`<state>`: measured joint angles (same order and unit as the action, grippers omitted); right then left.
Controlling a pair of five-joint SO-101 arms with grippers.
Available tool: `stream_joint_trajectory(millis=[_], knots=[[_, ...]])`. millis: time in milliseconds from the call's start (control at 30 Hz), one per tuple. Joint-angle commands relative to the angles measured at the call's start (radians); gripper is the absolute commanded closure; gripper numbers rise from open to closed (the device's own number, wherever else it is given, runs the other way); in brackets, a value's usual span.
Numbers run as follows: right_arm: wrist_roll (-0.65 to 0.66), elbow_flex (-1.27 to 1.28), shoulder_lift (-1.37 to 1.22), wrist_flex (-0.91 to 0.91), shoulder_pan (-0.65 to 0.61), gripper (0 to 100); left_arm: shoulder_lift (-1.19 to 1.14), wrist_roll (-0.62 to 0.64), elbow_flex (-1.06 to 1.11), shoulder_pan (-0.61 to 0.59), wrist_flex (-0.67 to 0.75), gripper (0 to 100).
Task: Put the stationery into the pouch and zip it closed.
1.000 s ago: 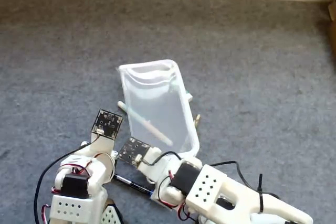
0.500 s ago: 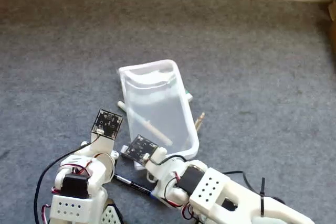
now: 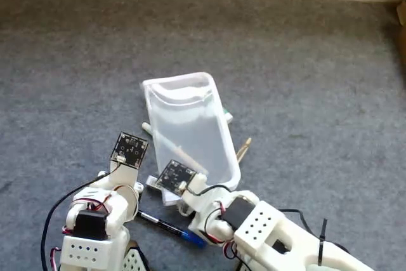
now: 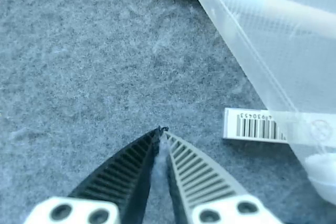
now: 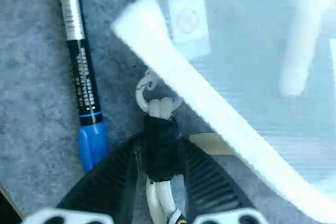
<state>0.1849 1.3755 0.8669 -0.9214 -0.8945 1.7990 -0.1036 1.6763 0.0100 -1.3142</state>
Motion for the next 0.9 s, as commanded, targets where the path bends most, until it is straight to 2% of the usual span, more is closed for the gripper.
stream_joint_trajectory(millis=[0,367,500,600,867], knots=[[0.029,-0.018,0.008,0.005,0.068,99.5,0.016,0.006,0.019,-0.013,-0.006,99],[0.029,-0.039,0.008,-0.002,0.124,99.5,0.016,0.006,0.019,-0.013,-0.006,99],[0.034,-0.101,0.016,-0.108,0.124,99.5,0.016,0.006,0.019,-0.013,-0.006,99],[0.034,-0.156,0.067,-0.170,0.124,99.5,0.016,0.006,0.019,-0.013,-0.006,99],[0.035,-0.174,0.277,-0.180,0.122,99.5,0.016,0.006,0.019,-0.013,-0.006,99]])
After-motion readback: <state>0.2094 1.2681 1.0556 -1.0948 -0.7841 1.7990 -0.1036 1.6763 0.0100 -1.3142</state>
